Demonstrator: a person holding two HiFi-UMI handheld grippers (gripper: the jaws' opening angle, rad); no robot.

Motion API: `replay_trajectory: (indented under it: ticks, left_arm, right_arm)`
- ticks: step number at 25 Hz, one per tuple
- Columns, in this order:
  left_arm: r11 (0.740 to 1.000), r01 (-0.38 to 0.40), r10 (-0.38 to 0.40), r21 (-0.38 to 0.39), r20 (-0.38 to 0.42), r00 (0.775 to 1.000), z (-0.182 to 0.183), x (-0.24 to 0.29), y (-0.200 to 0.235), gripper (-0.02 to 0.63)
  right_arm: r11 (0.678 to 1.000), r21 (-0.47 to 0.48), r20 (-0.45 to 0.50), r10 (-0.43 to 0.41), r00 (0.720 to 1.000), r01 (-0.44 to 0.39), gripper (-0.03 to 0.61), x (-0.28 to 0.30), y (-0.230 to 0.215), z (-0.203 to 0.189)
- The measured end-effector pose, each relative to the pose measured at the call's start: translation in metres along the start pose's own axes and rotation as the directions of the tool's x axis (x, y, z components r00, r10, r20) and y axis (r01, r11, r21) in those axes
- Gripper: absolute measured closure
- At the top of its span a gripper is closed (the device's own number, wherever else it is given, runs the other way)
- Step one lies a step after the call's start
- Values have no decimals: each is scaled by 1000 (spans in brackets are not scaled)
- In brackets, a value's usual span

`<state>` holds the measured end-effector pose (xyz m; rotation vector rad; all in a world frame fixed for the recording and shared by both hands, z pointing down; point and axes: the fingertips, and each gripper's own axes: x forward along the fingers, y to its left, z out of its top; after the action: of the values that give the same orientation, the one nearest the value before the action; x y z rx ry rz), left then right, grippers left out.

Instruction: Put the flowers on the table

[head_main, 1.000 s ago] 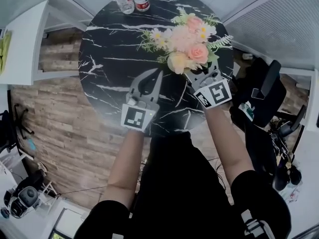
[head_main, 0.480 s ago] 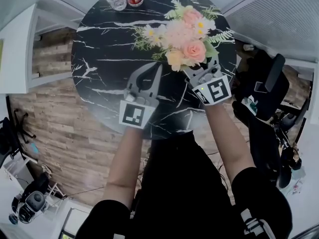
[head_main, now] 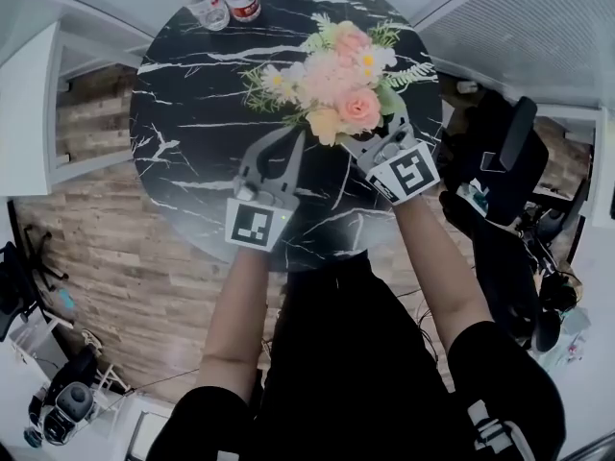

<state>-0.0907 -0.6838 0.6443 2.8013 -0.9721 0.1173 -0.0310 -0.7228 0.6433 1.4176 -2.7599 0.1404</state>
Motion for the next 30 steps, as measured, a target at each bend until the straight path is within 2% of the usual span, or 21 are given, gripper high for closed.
replay_trajectory:
  ticks: [4,9,15,19,22,27,30]
  left_arm:
    - [1000,5,-5,-23,-14,1000,1,-6,1,601]
    - [1000,-7,7,7,-22,1000,8,-16,-2,601]
    - [999,35,-35,16,-43,998,24,-26,-25,601]
    - [999,45,-45,4,-38,998,43,-33,-46,601]
    - [998,64,-64,2,-33,997,67,-41,-62,601]
    - [997,82,-82,16,-8,997,119,-53,-91,601]
    - [997,78,-78,11,4,997,147,-63,-107,601]
  right_arm:
    - [1000,28,-7,-14,1000,14,224,-11,-1,1]
    - [999,43,-57,-12,998,14,225,-37,5,0]
    - [999,49,-111,-18,994,24,225,-80,14,5]
    - [998,64,-138,20,990,-11,227,-99,32,21]
    - [995,81,-111,64,992,-55,237,-110,51,50]
    - [991,103,-28,91,995,-87,475,-135,70,113]
    - [990,92,-7,105,994,-104,540,-143,80,144]
